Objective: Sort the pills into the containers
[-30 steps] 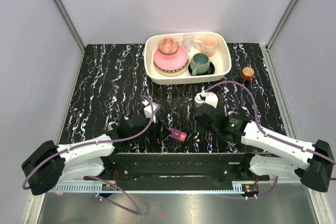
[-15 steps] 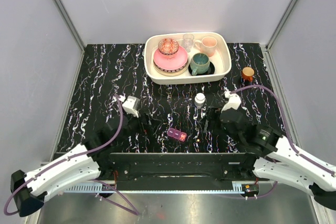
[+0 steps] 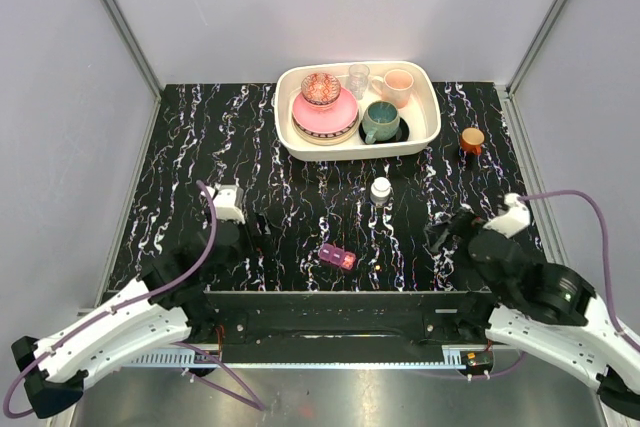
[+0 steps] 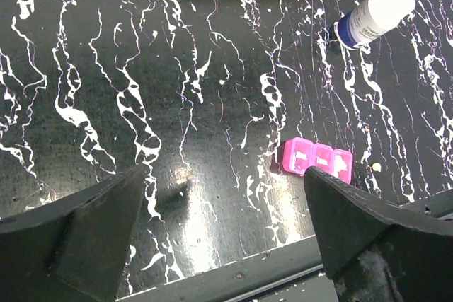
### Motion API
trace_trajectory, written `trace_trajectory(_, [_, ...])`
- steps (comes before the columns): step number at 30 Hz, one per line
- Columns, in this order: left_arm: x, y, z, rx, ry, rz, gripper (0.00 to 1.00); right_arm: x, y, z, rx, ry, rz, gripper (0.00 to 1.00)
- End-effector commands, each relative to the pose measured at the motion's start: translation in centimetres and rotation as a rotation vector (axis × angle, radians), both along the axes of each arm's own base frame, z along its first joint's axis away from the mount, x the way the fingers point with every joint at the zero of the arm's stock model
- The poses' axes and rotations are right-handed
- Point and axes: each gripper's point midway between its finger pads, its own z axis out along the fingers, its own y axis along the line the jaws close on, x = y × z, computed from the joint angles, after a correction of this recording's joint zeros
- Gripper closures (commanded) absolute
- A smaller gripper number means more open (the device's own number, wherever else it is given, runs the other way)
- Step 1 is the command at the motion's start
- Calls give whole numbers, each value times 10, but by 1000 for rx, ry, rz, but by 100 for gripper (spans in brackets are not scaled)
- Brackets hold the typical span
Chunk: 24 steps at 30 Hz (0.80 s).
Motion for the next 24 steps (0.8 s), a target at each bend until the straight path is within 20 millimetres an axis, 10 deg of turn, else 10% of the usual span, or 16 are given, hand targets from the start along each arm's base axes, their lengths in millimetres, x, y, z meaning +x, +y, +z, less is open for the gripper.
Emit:
trace_trajectory(1, [-1, 9, 6, -41, -14, 52, 1, -3, -41, 3, 95, -29, -210, 0])
trace_trajectory(24, [-5, 44, 27, -159, -150, 156, 1, 5, -47, 2, 52, -67, -257, 0])
